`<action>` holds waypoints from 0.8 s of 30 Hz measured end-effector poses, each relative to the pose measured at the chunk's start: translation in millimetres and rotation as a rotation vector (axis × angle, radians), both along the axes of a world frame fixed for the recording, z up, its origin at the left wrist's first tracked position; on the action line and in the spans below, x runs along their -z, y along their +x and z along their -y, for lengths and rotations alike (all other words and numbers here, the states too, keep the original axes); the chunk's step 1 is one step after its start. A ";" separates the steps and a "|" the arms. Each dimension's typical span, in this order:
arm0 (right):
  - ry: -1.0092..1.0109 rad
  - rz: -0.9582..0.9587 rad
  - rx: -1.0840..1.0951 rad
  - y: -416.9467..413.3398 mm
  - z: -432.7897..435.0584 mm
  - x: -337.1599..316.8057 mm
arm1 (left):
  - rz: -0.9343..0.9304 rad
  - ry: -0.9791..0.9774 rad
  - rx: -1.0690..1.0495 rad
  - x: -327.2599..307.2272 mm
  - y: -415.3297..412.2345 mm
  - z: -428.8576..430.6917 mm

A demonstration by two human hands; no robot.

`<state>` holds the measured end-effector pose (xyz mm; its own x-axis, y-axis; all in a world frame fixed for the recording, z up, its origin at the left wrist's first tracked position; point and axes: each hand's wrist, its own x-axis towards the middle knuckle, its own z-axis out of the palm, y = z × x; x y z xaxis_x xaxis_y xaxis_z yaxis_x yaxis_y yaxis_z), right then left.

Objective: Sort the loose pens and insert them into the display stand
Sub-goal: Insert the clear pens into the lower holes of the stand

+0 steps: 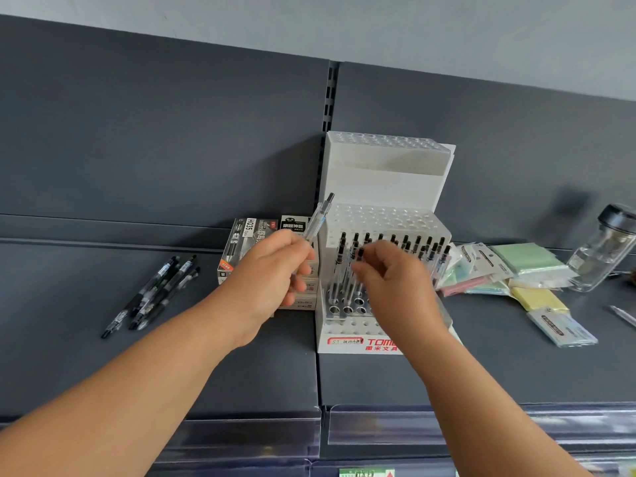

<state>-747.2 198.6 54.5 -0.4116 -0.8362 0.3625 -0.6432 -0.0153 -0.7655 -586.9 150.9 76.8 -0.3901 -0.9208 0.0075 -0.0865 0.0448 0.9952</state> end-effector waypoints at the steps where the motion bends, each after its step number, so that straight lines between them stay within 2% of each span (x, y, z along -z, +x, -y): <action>1: 0.004 0.007 0.017 0.9 0.1 4.8 | -0.013 -0.003 0.007 0.6 -0.2 -0.3; 5: 0.023 0.042 0.048 1.4 0.3 2.9 | -0.068 0.003 0.042 3.5 -0.9 -1.9; 9: -0.040 0.068 0.053 3.2 -8.8 -10.1 | -0.003 -0.059 0.072 0.1 -2.3 -6.1; 12: -0.121 0.370 -0.090 7.2 -16.2 -26.1 | 0.004 -0.047 0.125 -2.8 -7.4 -10.2; 15: -0.095 0.640 -0.274 4.9 -20.0 -38.0 | -0.035 0.003 0.201 -6.2 -14.2 -15.8; 18: -0.084 0.811 -0.390 -2.8 -24.3 -40.5 | -0.013 0.016 0.286 -5.9 -20.3 -17.8; 22: -0.125 0.703 -0.353 -13.5 -29.3 -37.9 | 0.023 -0.039 0.266 -5.8 -28.8 -16.5; 24: -0.175 0.580 -0.277 -19.5 -29.3 -38.7 | 0.129 -0.261 0.156 -6.2 -32.5 -12.2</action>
<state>-766.7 228.0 93.2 -0.3591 -0.8880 0.2873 -0.0824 -0.2765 -0.9575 -619.5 163.1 83.0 -0.5395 -0.8232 0.1766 -0.1830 0.3194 0.9298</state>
